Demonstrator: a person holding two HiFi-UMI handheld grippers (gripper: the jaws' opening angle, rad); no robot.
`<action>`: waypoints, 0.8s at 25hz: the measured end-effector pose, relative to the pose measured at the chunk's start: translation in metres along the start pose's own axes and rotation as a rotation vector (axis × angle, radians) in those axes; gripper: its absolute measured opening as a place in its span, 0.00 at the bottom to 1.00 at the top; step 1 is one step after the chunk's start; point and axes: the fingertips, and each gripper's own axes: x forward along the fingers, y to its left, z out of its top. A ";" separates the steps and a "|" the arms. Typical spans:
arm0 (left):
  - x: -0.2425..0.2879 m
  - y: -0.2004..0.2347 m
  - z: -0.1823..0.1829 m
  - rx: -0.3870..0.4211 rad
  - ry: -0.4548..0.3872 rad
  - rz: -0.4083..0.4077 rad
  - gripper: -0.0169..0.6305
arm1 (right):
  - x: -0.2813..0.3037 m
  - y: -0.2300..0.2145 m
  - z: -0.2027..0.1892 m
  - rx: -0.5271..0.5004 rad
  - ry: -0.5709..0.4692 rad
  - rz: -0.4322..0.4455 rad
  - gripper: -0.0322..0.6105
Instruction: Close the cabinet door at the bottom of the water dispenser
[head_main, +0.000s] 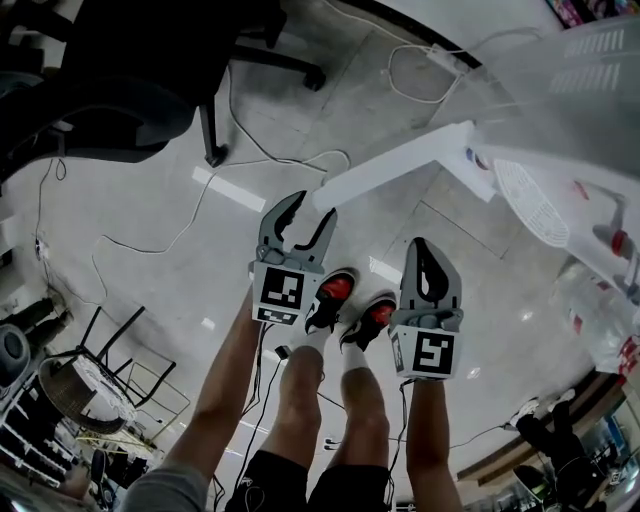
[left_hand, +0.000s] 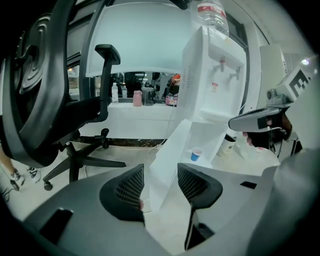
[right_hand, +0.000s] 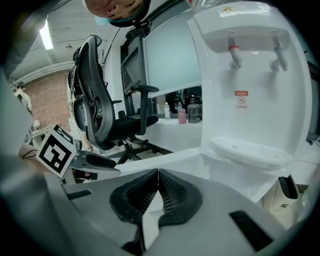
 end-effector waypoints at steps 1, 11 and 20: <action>0.001 0.000 0.000 0.002 -0.002 0.000 0.35 | 0.001 0.000 -0.001 0.000 0.001 0.000 0.08; 0.000 -0.005 -0.002 0.015 -0.013 0.007 0.33 | -0.005 -0.004 -0.007 0.013 0.003 -0.026 0.08; -0.009 -0.025 -0.011 0.028 -0.012 -0.013 0.32 | -0.031 -0.007 -0.023 0.034 0.001 -0.061 0.08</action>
